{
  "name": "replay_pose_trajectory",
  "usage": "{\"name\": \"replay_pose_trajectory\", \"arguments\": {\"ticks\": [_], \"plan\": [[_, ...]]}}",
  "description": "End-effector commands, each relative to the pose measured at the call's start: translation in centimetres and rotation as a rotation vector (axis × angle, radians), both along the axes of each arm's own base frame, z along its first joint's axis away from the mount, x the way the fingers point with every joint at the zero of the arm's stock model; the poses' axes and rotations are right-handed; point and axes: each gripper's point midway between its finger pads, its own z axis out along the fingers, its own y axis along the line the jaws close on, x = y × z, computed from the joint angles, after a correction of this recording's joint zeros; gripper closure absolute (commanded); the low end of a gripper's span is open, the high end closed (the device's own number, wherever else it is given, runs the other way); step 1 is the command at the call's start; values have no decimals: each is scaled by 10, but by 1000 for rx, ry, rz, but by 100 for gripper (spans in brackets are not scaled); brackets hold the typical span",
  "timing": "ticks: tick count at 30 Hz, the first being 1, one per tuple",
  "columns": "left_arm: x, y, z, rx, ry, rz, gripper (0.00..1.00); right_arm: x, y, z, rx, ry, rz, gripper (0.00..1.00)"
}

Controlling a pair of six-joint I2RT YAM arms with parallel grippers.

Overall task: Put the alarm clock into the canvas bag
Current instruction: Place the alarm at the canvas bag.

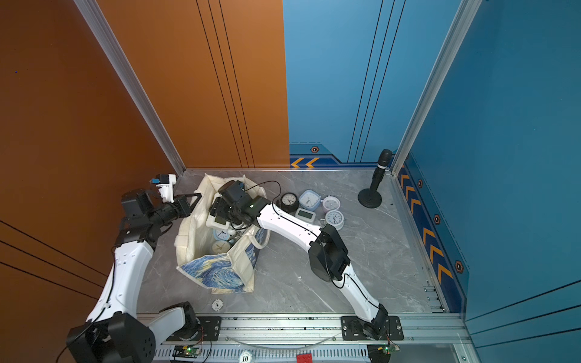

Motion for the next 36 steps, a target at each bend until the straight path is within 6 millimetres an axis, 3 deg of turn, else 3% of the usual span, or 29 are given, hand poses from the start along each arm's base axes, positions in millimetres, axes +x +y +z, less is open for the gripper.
{"name": "replay_pose_trajectory", "arguments": {"ticks": [1, 6, 13, 21, 31, 36], "plan": [[-2, -5, 18, 27, -81, -19, 100, 7, -29, -72, -179, 134, -92, 42], [-3, -4, 18, 31, -84, -15, 100, 12, -55, -89, -293, 135, -156, 38], [-2, -4, 18, 29, -81, -14, 100, 17, -58, -64, -308, 67, -141, 28], [-3, -4, 18, 30, -81, -13, 100, 12, -52, -18, -250, 0, -119, 12], [-2, -4, 17, 29, -78, -14, 100, 10, -59, 51, -184, -129, -110, 11], [-3, -4, 17, 30, -80, -13, 100, 8, -60, 75, -156, -174, -90, 11]]}}
